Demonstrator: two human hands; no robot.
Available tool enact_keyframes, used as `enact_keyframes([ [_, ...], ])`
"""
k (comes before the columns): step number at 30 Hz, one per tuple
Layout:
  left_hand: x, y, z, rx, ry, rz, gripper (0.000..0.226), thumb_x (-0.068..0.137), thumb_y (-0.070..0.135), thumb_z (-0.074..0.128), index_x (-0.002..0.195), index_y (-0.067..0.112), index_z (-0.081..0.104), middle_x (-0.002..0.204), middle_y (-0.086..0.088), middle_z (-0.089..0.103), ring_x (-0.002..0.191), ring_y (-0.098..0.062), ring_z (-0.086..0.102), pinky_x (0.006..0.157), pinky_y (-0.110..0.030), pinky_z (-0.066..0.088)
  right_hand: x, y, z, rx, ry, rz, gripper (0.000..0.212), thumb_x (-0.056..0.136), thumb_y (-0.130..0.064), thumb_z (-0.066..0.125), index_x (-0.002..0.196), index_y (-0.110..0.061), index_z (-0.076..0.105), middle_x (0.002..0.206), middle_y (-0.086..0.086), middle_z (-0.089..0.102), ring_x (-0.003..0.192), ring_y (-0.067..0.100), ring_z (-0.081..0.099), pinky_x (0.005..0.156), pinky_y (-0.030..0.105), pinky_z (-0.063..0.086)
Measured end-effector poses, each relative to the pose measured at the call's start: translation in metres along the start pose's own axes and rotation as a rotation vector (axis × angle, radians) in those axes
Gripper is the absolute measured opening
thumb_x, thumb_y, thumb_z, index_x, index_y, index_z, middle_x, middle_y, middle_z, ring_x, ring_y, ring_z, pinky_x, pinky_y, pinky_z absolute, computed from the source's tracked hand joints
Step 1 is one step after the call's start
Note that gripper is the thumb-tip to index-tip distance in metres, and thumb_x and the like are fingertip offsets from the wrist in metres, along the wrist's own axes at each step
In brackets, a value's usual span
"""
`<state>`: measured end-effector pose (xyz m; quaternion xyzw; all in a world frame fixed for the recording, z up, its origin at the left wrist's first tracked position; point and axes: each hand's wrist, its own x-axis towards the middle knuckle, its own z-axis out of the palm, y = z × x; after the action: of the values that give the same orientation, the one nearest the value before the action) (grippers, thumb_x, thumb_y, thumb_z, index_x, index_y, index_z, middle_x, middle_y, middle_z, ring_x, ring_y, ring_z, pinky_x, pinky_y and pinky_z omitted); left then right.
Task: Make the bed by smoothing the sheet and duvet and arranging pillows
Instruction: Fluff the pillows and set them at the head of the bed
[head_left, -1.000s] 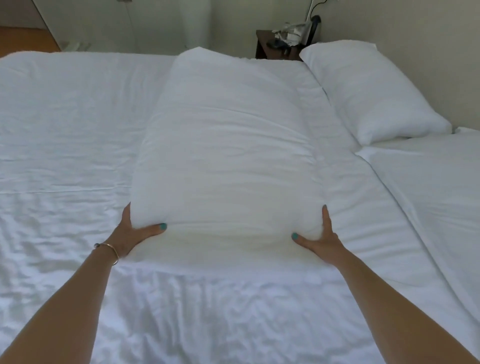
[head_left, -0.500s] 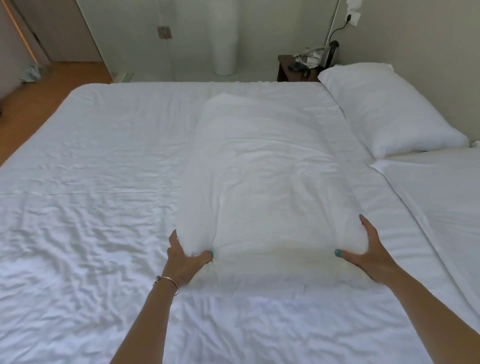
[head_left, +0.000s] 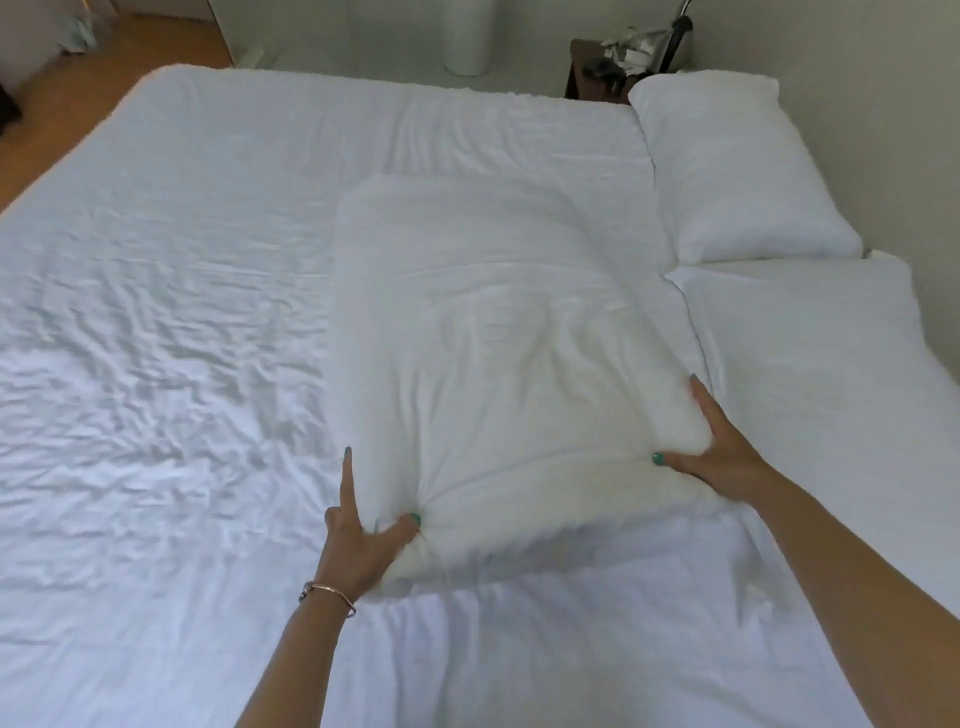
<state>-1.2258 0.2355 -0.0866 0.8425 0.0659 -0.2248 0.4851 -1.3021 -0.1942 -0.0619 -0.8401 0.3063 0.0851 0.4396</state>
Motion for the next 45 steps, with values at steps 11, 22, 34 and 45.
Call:
enact_keyframes([
  [11,-0.150,-0.047,0.098,0.006,0.022,-0.116,0.121,0.047,0.055,0.078,0.138,0.068,-0.001,0.141,0.000,0.035,0.119,-0.024,0.044,0.097,-0.047,0.044,-0.099,0.157,-0.026,0.005,-0.145,0.099,0.117,0.067,-0.043,0.085,0.145,-0.056,-0.001,0.156,-0.010,0.023,0.138,0.018,0.032,0.110,0.035,0.031],
  [22,-0.102,0.118,0.160,0.521,0.034,0.568,0.072,0.077,0.020,0.052,0.147,0.019,0.037,0.156,-0.011,0.025,0.146,-0.030,0.018,0.120,-0.045,0.014,-0.085,0.086,-0.035,0.081,-0.150,0.008,0.085,0.085,-0.039,0.070,0.150,-0.047,0.016,0.157,-0.008,0.017,0.143,0.013,0.024,0.116,0.036,0.026],
  [34,-0.072,0.261,0.382,0.654,-0.532,0.527,0.068,0.091,0.057,0.047,0.150,0.029,0.027,0.154,0.004,0.029,0.142,-0.017,0.024,0.109,-0.041,0.033,-0.068,0.159,-0.186,0.102,0.215,0.192,0.076,0.089,-0.036,0.066,0.151,-0.036,0.022,0.148,0.002,0.033,0.133,0.017,0.039,0.101,0.034,0.042],
  [45,-0.021,0.244,0.586,0.372,-0.389,-0.162,0.133,0.047,0.081,0.073,0.139,0.057,-0.020,0.156,-0.016,0.010,0.139,-0.039,0.027,0.110,-0.049,0.029,0.051,0.318,-0.300,0.010,0.165,0.505,0.143,0.033,-0.093,0.065,0.142,-0.055,-0.020,0.161,0.001,0.007,0.146,0.027,0.017,0.117,0.048,0.020],
])
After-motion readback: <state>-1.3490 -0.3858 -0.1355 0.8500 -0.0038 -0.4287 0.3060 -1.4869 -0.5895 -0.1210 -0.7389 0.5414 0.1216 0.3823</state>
